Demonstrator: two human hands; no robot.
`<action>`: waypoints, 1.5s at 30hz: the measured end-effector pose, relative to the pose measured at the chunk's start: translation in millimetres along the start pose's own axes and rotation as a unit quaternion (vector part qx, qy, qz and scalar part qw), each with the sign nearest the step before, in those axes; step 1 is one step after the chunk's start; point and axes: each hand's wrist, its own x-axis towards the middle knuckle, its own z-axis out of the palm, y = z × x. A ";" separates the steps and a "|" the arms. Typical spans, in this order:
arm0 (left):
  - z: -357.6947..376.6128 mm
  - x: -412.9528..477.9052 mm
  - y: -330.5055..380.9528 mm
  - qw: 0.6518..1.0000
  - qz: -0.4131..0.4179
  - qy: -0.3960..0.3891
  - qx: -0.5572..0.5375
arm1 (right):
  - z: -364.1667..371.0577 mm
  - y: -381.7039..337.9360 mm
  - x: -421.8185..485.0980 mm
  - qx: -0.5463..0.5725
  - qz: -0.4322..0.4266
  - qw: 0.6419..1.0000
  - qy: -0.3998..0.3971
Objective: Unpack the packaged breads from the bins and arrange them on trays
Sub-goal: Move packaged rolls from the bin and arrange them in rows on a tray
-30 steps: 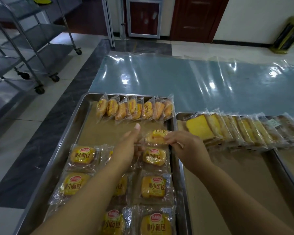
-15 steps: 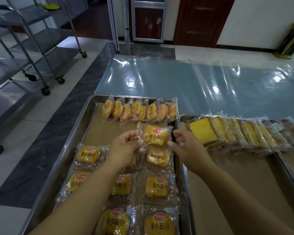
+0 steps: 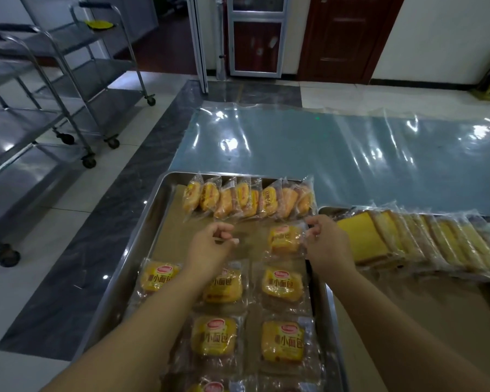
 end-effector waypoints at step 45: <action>-88.5 41.4 -37.4 0.998 -0.030 -0.021 -0.055 | 87.9 -79.0 -3.0 0.212 0.194 0.949 -0.128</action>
